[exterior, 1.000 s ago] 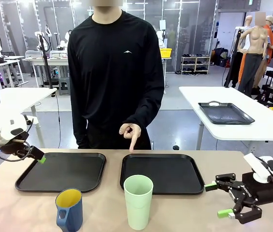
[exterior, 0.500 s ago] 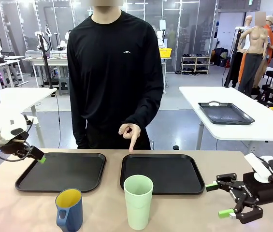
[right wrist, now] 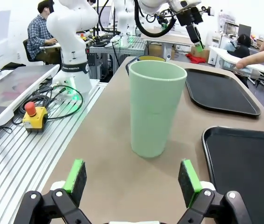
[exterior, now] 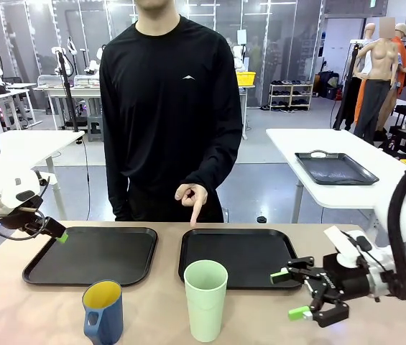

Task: Sort and store the cups by type.
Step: Pick up the Reusable plastic cup.

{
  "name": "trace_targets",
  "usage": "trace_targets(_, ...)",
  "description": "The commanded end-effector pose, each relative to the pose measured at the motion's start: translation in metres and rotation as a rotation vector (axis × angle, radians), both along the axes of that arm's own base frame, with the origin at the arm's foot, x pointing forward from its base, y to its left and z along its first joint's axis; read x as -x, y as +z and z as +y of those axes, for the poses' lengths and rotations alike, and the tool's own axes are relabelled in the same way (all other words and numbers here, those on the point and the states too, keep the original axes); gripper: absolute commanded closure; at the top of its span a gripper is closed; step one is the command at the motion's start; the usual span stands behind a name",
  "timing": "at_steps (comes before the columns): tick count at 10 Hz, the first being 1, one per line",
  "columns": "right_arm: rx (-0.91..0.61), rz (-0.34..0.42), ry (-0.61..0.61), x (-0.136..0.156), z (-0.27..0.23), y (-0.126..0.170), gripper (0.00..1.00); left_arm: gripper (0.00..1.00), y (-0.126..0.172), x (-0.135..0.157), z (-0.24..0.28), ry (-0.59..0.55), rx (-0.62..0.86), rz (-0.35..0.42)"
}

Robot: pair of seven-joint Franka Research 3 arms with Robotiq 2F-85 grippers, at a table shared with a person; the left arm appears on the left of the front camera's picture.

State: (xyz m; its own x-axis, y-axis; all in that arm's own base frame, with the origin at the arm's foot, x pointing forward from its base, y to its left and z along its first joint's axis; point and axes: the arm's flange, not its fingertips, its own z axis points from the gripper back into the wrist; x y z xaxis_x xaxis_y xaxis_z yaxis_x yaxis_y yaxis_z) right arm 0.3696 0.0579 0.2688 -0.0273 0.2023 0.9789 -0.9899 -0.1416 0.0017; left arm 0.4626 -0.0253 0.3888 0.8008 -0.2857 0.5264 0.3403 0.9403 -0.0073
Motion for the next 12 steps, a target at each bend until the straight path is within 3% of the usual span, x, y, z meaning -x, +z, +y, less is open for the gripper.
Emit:
trace_targets(1,0.010,-0.013,0.005,-0.011,0.024,-0.007,0.00,0.00,0.001,0.000,0.001,0.000,-0.002,-0.002)
trace_targets(12,-0.005,0.013,0.018,-0.023,0.138,-0.027,0.00,0.00,0.001,0.000,0.001,0.000,-0.002,-0.002)
